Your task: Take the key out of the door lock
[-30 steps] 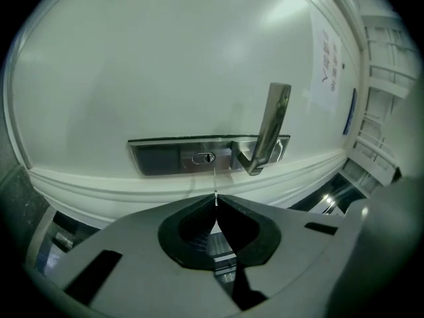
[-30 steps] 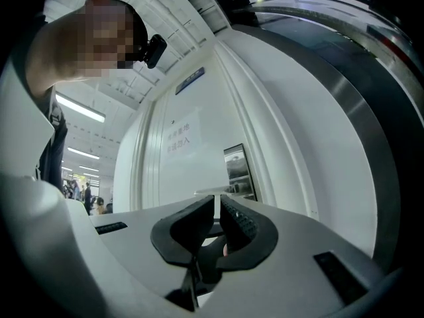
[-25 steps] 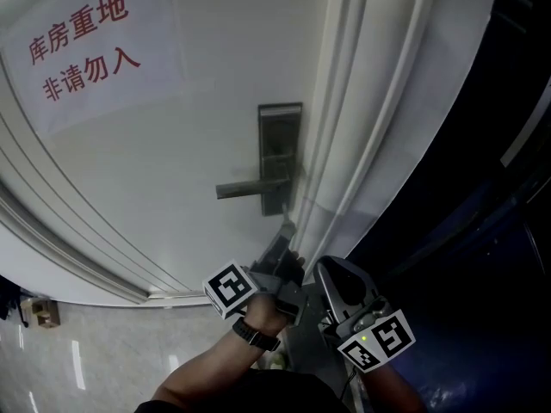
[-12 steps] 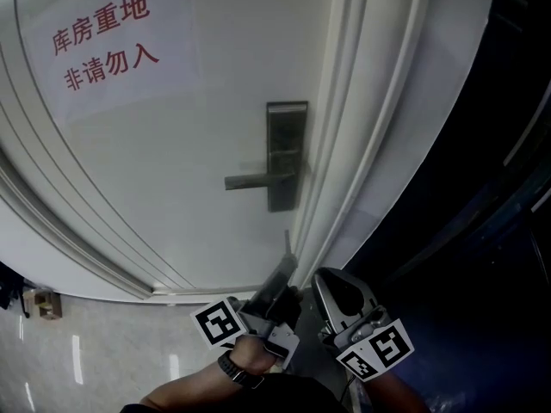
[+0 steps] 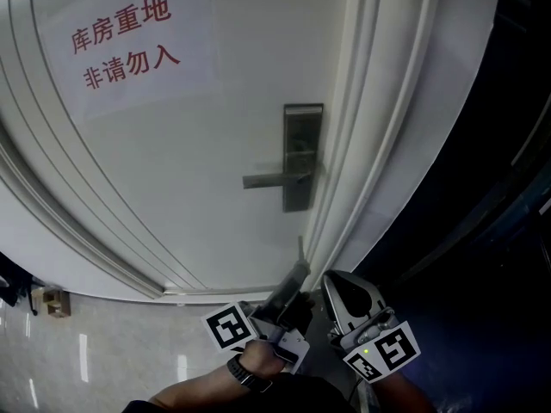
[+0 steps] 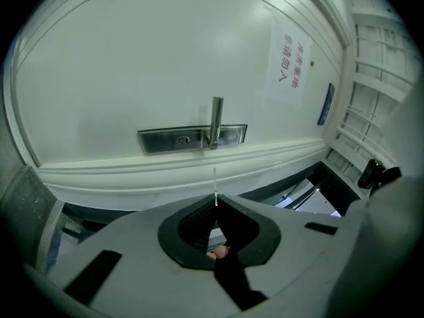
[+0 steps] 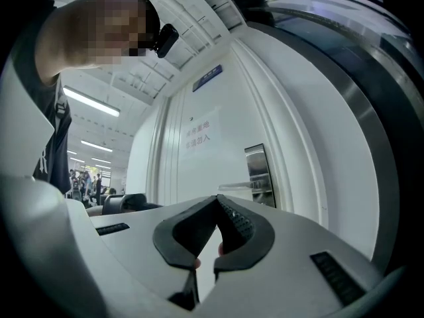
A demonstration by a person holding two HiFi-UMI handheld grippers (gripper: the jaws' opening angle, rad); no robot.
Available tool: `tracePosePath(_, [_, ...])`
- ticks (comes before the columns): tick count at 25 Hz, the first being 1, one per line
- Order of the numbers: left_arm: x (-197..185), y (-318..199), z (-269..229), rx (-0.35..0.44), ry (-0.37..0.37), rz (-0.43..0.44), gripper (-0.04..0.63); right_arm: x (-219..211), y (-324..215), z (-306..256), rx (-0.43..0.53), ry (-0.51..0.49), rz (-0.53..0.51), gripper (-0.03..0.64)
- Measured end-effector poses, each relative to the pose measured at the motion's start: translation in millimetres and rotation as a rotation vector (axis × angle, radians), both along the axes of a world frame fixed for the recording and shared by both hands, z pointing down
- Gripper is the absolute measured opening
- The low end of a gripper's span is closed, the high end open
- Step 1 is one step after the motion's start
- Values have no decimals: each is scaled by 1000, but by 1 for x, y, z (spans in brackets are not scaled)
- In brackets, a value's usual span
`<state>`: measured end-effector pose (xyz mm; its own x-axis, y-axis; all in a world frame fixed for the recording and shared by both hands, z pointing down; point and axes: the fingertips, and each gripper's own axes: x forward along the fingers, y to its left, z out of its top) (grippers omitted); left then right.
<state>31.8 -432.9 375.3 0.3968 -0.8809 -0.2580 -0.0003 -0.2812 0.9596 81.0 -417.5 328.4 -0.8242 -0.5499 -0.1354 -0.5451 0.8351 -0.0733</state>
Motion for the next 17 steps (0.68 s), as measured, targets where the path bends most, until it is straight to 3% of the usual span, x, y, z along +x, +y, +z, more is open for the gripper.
tracePosePath(17, [-6,-9,0,-11,14,26,8,-9,-7,-4,9,-3,24,14])
